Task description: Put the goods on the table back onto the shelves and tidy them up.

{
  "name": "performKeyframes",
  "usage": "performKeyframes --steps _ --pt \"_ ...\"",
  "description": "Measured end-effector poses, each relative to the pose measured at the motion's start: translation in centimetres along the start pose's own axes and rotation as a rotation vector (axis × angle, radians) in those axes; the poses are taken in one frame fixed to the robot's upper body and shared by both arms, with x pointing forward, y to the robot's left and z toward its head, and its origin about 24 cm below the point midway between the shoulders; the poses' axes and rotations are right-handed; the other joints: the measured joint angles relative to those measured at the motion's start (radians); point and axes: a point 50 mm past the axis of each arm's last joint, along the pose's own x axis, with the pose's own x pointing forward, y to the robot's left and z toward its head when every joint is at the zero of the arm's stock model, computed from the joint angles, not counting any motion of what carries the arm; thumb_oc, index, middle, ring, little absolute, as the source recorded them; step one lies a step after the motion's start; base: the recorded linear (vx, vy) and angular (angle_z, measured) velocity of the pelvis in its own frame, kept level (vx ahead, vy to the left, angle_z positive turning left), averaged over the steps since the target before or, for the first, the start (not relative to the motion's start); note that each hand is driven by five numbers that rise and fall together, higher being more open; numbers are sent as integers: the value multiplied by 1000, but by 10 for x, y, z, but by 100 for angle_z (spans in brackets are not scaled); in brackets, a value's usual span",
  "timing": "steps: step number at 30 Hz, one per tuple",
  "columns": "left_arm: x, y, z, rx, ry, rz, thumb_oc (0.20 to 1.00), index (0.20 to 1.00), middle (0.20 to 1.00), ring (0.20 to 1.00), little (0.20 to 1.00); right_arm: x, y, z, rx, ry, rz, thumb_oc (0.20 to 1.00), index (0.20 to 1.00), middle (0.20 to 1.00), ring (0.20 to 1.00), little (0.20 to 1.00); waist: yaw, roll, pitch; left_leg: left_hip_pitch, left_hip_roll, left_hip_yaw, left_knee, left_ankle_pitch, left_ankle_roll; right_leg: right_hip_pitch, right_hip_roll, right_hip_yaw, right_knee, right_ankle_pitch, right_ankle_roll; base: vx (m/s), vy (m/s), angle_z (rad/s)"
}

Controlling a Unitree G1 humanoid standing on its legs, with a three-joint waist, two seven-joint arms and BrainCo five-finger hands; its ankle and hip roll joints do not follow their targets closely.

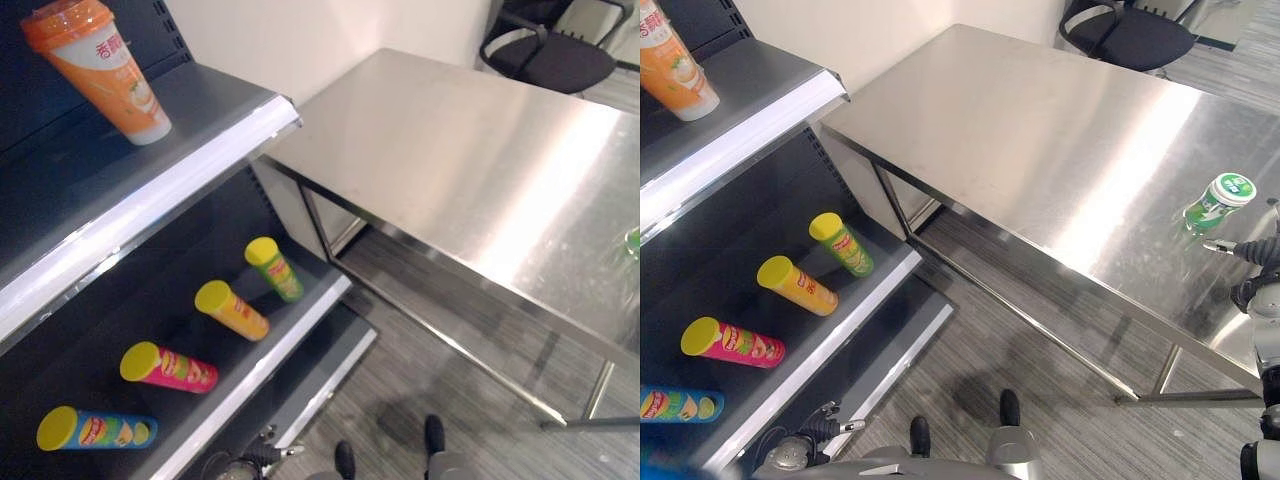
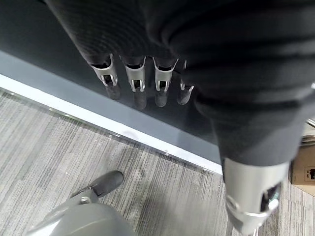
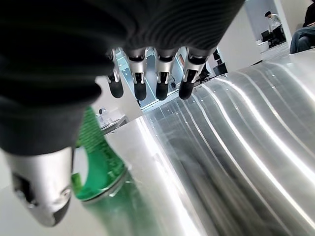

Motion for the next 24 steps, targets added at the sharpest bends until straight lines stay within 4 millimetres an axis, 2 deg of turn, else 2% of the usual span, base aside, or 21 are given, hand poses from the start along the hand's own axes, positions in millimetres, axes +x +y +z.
performKeyframes --steps 9,15,24 --pt "-1 -1 -2 3 6 -4 1000 1000 1000 1000 1000 9 -3 11 31 -2 -29 1000 1000 1000 1000 1000 4 23 16 -3 -2 -21 0 0 0 7 -2 -18 0 -8 6 6 -11 6" --pt "-1 -1 -1 2 3 0 1000 1000 1000 1000 1000 8 -4 9 19 10 -53 1000 1000 1000 1000 1000 3 38 31 -6 -3 -23 0 0 0 7 -1 -23 0 -9 5 0 0 0" --pt "0 -1 1 -22 -9 6 1000 1000 1000 1000 1000 10 -8 12 30 10 -116 1000 1000 1000 1000 1000 4 40 33 -12 -3 -26 0 0 0 2 0 -28 0 -10 6 0 0 0"
